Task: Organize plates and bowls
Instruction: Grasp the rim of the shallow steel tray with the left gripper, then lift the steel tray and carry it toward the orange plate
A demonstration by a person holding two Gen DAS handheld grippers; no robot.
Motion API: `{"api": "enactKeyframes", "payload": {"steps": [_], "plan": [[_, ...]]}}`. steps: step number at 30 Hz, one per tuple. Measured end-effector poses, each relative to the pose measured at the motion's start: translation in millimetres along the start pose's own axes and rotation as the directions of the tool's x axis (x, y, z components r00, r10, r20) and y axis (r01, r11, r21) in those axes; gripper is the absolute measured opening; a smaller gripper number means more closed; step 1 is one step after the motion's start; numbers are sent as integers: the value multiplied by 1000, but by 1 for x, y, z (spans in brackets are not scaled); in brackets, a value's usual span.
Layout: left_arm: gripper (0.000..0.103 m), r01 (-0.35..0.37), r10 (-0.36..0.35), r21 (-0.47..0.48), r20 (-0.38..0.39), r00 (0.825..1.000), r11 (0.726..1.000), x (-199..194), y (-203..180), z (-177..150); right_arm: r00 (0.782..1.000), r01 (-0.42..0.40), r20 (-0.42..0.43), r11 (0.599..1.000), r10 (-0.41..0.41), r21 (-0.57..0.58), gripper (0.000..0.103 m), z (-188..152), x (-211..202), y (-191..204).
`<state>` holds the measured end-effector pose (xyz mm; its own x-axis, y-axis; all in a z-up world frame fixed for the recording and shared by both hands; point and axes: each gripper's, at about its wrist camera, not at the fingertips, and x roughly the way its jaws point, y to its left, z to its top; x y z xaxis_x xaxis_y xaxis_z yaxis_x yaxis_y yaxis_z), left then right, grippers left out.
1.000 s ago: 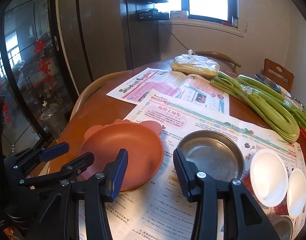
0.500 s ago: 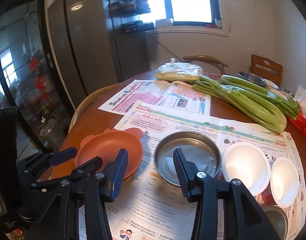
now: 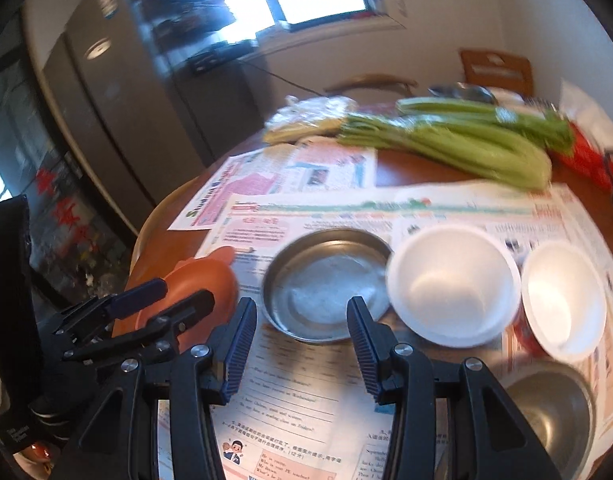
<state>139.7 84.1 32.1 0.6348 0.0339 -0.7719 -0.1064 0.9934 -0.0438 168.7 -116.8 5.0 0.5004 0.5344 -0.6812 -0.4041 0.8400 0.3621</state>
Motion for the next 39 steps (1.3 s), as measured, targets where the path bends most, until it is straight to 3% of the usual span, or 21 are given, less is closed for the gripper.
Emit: {"api": "enactKeyframes", "payload": {"steps": [4,9,16,26,31,39], "plan": [[57,45,-40,56,-77,996,997,22,-6,20,997,-21,-66,992,29,128,47,-4,14,-20],[57,34,-19,105,-145,989,994,58,-7,49,997,12,-77,989,-1,144,47,-4,27,-23],[57,77,-57,84,-217,975,993,99,-9,56,991,72,-123,981,-51,179,47,-2,54,-26],[57,100,-73,99,-245,967,990,127,-16,53,976,162,-169,972,-134,170,47,0,78,-24],[43,85,-55,112,-251,966,990,137,-16,49,972,194,-161,972,-172,132,49,-1,87,-20],[42,90,-66,98,-224,972,991,127,-12,48,976,184,-145,973,-164,139,49,-1,87,-21]]}}
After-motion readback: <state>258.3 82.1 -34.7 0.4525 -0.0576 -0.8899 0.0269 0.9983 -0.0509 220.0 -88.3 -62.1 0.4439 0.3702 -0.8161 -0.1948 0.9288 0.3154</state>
